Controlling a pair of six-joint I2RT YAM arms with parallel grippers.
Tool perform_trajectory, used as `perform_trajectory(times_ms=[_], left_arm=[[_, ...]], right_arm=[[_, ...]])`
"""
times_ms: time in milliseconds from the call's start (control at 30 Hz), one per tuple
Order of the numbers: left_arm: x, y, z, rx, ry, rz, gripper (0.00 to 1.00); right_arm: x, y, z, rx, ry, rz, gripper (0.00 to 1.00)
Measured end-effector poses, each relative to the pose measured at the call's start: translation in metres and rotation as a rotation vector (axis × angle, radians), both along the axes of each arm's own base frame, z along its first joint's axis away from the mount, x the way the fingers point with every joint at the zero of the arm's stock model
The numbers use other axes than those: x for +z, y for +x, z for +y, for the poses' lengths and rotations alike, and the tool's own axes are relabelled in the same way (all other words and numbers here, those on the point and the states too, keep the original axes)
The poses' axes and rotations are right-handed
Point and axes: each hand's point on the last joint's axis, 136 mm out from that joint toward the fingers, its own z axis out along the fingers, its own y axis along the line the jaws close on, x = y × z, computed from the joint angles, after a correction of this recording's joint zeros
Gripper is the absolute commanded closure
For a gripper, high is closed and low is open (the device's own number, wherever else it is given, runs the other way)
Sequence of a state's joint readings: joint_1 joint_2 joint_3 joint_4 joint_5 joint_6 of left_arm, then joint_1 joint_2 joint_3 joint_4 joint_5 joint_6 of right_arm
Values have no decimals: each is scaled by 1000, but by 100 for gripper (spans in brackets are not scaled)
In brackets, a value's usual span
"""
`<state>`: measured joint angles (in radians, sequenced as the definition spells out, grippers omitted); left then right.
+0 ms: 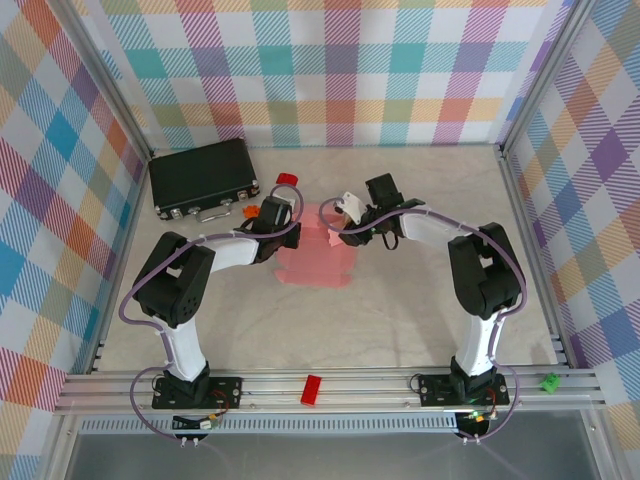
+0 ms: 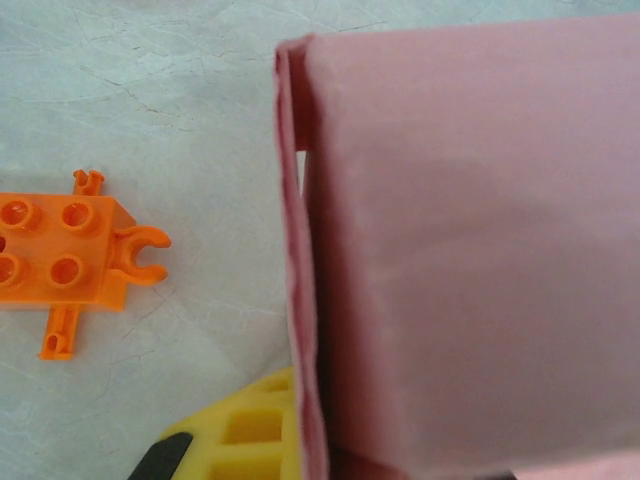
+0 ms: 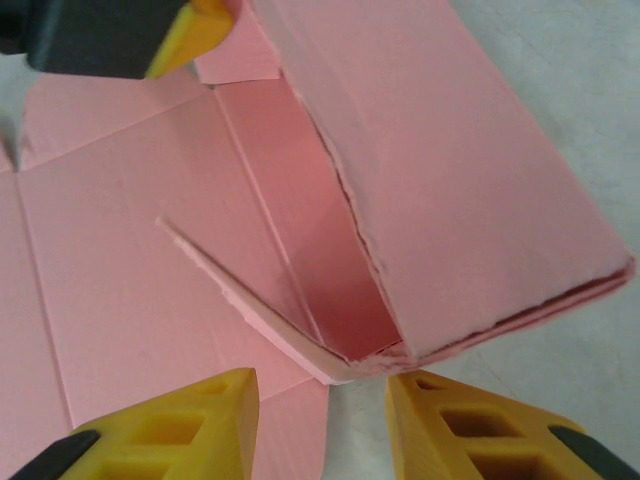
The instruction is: Fold the paper box
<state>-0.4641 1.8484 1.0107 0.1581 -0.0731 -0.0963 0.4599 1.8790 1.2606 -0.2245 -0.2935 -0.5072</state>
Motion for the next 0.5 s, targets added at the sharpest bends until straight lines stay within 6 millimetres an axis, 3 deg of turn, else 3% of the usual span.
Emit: perform_trajectory(times_ms=[367, 500], left_arm=[[0, -15, 7, 13, -9, 14, 100], [0, -16, 8, 13, -8, 16, 100]], right_arm=[[-21, 20, 2, -183, -66, -19, 63], [-20, 25, 3, -231, -55, -23, 63]])
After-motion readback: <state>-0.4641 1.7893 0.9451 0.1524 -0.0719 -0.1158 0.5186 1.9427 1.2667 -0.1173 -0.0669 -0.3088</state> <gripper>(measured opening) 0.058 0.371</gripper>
